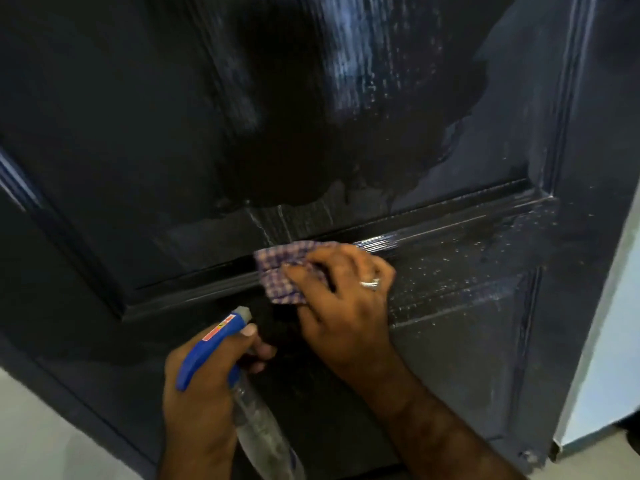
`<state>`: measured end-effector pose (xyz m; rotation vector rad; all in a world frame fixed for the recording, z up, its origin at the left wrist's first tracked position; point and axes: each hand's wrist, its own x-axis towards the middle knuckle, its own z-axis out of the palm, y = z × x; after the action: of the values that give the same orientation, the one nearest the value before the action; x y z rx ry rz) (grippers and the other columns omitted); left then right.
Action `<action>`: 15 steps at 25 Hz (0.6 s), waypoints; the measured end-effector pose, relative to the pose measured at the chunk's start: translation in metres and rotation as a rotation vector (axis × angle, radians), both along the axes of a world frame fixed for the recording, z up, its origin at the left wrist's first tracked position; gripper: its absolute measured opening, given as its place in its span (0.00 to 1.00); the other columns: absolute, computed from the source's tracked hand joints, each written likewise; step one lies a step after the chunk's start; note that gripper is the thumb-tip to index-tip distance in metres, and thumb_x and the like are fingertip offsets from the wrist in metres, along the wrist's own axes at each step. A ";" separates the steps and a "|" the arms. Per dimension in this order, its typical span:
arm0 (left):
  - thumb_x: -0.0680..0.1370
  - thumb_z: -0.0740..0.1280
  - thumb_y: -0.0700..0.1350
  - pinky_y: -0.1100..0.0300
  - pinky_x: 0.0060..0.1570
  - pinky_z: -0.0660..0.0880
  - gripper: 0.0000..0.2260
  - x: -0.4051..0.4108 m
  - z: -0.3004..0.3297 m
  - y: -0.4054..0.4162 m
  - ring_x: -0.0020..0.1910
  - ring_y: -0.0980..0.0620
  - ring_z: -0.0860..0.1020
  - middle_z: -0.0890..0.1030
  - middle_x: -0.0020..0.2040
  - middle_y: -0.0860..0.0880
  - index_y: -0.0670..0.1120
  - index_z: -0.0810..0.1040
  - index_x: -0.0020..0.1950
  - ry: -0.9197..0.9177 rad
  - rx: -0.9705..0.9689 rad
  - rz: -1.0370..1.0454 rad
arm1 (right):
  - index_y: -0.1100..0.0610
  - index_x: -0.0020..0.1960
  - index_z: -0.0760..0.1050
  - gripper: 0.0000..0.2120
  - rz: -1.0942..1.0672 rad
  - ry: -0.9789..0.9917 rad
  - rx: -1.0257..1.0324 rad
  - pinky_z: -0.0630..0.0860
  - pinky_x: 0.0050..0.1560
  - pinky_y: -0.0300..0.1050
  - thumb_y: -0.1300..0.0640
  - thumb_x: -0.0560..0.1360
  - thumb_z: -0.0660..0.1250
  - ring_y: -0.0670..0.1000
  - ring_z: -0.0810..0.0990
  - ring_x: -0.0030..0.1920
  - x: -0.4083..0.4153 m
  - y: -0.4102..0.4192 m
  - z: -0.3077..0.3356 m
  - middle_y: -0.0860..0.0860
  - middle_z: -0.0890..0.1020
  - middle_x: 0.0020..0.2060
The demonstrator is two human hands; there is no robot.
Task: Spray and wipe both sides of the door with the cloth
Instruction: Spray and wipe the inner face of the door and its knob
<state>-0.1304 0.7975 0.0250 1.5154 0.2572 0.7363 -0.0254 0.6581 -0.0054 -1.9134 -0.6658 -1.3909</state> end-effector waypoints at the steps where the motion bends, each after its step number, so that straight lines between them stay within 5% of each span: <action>1: 0.77 0.69 0.35 0.57 0.33 0.80 0.11 0.002 0.002 0.003 0.35 0.39 0.84 0.83 0.33 0.37 0.45 0.88 0.38 -0.016 0.034 -0.002 | 0.50 0.59 0.86 0.16 -0.075 -0.008 0.076 0.70 0.61 0.61 0.56 0.73 0.71 0.59 0.75 0.64 0.007 -0.017 -0.004 0.55 0.82 0.60; 3: 0.75 0.72 0.38 0.52 0.35 0.78 0.08 0.007 0.008 0.008 0.35 0.40 0.84 0.83 0.34 0.35 0.41 0.86 0.37 -0.050 0.075 -0.015 | 0.57 0.58 0.87 0.14 -0.171 0.013 0.311 0.73 0.62 0.62 0.63 0.74 0.72 0.64 0.75 0.61 0.025 -0.059 -0.006 0.61 0.81 0.58; 6: 0.72 0.72 0.43 0.54 0.34 0.78 0.10 0.015 0.020 0.014 0.36 0.40 0.83 0.82 0.33 0.35 0.39 0.83 0.33 -0.074 0.073 -0.061 | 0.63 0.60 0.85 0.09 -0.226 0.095 0.618 0.67 0.70 0.41 0.63 0.81 0.73 0.72 0.73 0.61 0.032 -0.082 -0.001 0.68 0.77 0.58; 7: 0.71 0.71 0.44 0.55 0.34 0.78 0.09 0.016 0.029 0.014 0.35 0.41 0.83 0.82 0.33 0.37 0.40 0.83 0.33 -0.080 0.053 -0.087 | 0.64 0.63 0.84 0.12 -0.242 0.119 0.631 0.65 0.72 0.41 0.60 0.82 0.73 0.72 0.72 0.63 0.029 -0.073 -0.001 0.69 0.76 0.60; 12: 0.74 0.69 0.40 0.58 0.32 0.77 0.08 0.015 0.097 0.025 0.35 0.43 0.84 0.81 0.32 0.40 0.42 0.83 0.36 -0.168 0.008 -0.159 | 0.63 0.69 0.82 0.19 -0.171 -0.037 0.128 0.73 0.68 0.68 0.60 0.79 0.70 0.70 0.71 0.66 0.036 -0.071 -0.018 0.66 0.74 0.67; 15: 0.78 0.66 0.38 0.57 0.37 0.80 0.12 0.014 0.135 0.047 0.37 0.40 0.85 0.80 0.32 0.41 0.40 0.81 0.34 -0.204 0.098 -0.184 | 0.60 0.70 0.81 0.17 -0.196 0.006 0.385 0.73 0.67 0.71 0.56 0.83 0.70 0.72 0.72 0.67 0.047 -0.094 -0.014 0.66 0.73 0.67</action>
<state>-0.1161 0.8445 0.1600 1.5194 -0.0719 0.7576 0.0213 0.5636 -0.0194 -1.7039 -0.1890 -1.5066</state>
